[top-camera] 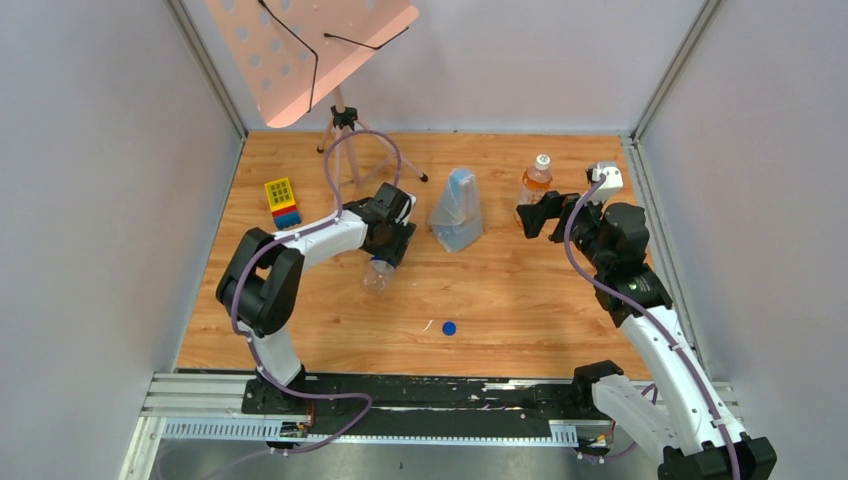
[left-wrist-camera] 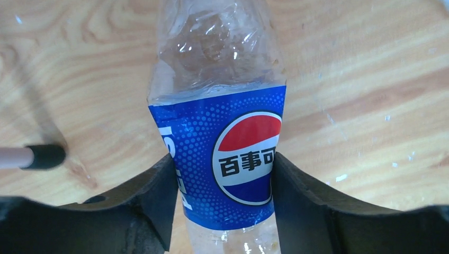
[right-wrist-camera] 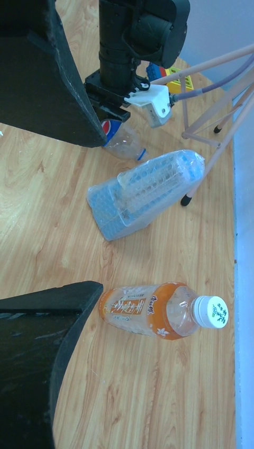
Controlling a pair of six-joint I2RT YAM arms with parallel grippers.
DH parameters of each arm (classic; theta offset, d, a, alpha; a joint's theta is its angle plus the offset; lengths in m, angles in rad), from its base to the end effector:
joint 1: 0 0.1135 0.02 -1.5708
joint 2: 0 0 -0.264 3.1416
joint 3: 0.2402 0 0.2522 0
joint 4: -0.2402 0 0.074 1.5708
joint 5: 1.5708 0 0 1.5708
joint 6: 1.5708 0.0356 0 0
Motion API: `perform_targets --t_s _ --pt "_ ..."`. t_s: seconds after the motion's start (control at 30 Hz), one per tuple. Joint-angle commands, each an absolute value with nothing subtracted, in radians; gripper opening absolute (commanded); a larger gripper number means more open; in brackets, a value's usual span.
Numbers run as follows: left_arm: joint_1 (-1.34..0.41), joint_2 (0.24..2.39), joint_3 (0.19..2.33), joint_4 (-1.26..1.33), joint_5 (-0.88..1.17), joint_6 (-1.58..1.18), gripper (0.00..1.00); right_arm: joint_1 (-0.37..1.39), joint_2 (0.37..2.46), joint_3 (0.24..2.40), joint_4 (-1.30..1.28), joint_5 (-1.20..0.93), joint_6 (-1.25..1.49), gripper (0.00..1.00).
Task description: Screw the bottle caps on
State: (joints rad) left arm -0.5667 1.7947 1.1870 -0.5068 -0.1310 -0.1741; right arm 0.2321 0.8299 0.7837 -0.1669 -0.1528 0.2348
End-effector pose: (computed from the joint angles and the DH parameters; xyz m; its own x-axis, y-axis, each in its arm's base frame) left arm 0.3080 -0.1905 0.1822 -0.8297 0.3244 -0.4543 0.3452 0.9377 0.0392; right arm 0.1895 0.0504 0.3338 -0.2867 0.1685 -0.9431 -0.3140 0.9135 0.2587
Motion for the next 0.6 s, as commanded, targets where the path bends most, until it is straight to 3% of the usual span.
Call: perform_targets --t_s 0.0,0.17,0.3,0.47,0.57 --pt "-0.569 1.686 1.110 -0.562 -0.052 -0.212 0.58 0.232 0.829 0.784 -0.133 -0.183 0.250 0.99" --pt "-0.619 1.574 1.004 -0.596 -0.031 -0.241 0.58 0.232 0.829 0.784 -0.135 -0.190 0.252 0.99" --pt "-0.639 1.498 0.937 -0.570 -0.008 -0.288 0.69 0.232 0.829 0.781 -0.134 -0.193 0.253 0.99" --pt "-0.639 1.476 0.943 -0.540 -0.047 -0.302 0.96 0.233 0.838 0.783 -0.135 -0.205 0.254 0.99" --pt "-0.639 1.487 0.962 -0.506 -0.059 -0.302 1.00 0.232 0.835 0.782 -0.138 -0.199 0.250 0.99"
